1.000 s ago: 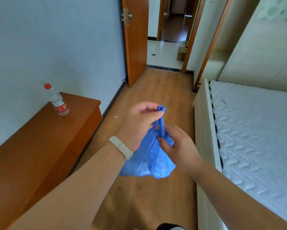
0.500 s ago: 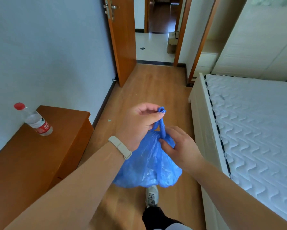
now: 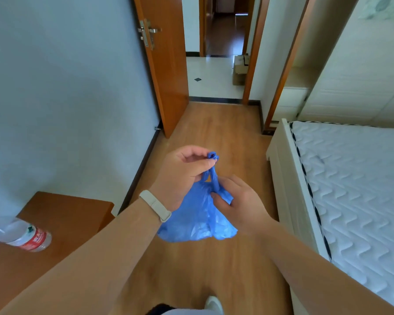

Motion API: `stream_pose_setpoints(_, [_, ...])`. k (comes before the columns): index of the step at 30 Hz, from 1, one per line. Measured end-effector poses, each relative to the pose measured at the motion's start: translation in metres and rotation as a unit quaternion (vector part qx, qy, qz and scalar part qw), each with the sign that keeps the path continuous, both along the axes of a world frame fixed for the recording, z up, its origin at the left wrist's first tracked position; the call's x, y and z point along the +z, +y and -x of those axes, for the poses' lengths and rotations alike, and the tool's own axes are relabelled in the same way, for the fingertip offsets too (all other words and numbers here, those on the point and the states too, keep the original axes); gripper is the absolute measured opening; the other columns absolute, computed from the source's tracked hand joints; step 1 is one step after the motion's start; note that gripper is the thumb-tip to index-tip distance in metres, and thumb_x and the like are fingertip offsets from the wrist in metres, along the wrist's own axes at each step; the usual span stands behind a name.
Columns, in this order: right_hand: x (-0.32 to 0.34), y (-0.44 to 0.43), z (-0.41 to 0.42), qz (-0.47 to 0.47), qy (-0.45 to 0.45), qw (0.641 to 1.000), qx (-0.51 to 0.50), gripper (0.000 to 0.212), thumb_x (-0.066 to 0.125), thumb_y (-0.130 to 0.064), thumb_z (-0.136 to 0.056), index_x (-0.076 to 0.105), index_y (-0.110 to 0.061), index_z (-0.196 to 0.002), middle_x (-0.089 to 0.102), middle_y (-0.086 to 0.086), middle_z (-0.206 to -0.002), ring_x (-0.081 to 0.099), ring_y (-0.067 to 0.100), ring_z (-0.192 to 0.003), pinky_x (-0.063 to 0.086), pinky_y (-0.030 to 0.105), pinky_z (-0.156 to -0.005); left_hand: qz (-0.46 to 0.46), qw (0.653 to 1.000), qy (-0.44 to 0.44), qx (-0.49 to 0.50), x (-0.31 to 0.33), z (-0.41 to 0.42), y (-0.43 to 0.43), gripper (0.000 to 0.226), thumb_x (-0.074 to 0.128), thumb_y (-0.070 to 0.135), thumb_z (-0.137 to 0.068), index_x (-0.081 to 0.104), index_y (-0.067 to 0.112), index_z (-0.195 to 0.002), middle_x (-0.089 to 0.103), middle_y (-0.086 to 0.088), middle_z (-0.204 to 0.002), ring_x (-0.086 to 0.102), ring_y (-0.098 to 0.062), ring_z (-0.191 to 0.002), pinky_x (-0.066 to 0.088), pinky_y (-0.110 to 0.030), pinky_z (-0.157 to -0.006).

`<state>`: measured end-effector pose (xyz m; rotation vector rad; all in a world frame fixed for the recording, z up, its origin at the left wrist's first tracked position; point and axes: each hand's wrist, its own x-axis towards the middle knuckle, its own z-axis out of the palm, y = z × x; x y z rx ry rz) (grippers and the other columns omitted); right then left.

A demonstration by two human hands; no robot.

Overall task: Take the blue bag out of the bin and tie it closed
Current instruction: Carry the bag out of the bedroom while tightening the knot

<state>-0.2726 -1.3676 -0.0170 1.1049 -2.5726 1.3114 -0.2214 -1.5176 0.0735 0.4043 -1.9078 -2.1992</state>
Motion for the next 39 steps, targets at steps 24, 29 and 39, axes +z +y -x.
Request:
stream_pose_setpoints(24, [-0.002, -0.239, 0.246, -0.011, 0.046, 0.994, -0.094, 0.023, 0.057, -0.029, -0.083, 0.063, -0.021, -0.104, 0.062, -0.005, -0.097, 0.059, 0.013, -0.081, 0.051, 0.035, -0.065, -0.064, 0.991, 0.044, -0.111, -0.019, 0.276, -0.258, 0.012, 0.07, 0.003, -0.076, 0.069, 0.011, -0.084, 0.072, -0.013, -0.091, 0.065, -0.025, -0.086, 0.052, -0.042, -0.081])
stream_pose_setpoints(29, [0.0, -0.275, 0.294, -0.006, 0.042, 0.993, -0.113, 0.025, 0.054, -0.034, -0.081, 0.063, -0.022, -0.102, 0.058, -0.012, -0.096, 0.054, 0.005, -0.078, 0.048, 0.026, -0.062, -0.043, 0.99, 0.045, -0.127, -0.013, 0.328, -0.287, 0.01, 0.071, 0.009, -0.073, 0.072, 0.017, -0.078, 0.072, -0.009, -0.087, 0.062, -0.026, -0.084, 0.048, -0.044, -0.081])
stream_pose_setpoints(39, [-0.038, -0.312, 0.417, -0.004, -0.004, 0.994, -0.109, 0.02, 0.056, -0.034, -0.083, 0.058, -0.026, -0.101, 0.047, -0.017, -0.087, 0.047, 0.008, -0.07, 0.046, 0.031, -0.056, 0.001, 0.993, 0.01, -0.119, -0.042, 0.461, -0.316, 0.013, 0.07, 0.011, -0.072, 0.073, 0.023, -0.075, 0.071, -0.008, -0.085, 0.06, -0.026, -0.085, 0.044, -0.044, -0.079])
